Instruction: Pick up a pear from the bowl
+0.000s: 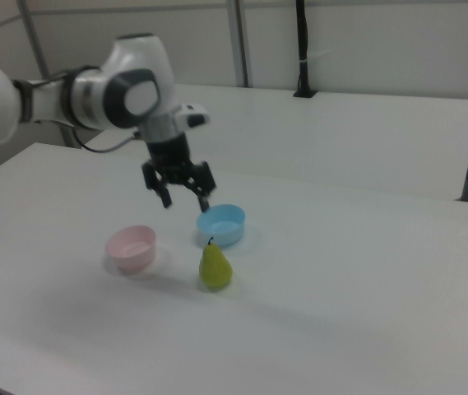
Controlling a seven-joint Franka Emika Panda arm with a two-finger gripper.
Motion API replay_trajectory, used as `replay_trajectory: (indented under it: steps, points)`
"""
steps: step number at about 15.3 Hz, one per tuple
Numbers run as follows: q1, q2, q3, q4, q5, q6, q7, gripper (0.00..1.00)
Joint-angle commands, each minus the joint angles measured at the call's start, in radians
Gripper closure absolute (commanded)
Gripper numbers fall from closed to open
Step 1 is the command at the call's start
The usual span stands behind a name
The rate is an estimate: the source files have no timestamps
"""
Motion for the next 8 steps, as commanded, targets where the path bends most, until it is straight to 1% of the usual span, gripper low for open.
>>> replay_trajectory:
  steps: [1,3,4,5,8]
  points:
    - [0.103,-0.082,-0.003,-0.012,-0.009,-0.064,0.135,0.00]
    - [0.143,-0.128,-0.003,-0.012,-0.005,-0.144,0.161,0.00]
    - [0.152,-0.164,-0.002,-0.014,0.003,-0.191,0.167,0.00]
    - [0.152,-0.183,-0.002,-0.014,0.015,-0.205,0.169,0.00]
    - [0.142,-0.241,-0.011,-0.014,0.090,-0.221,0.166,0.00]
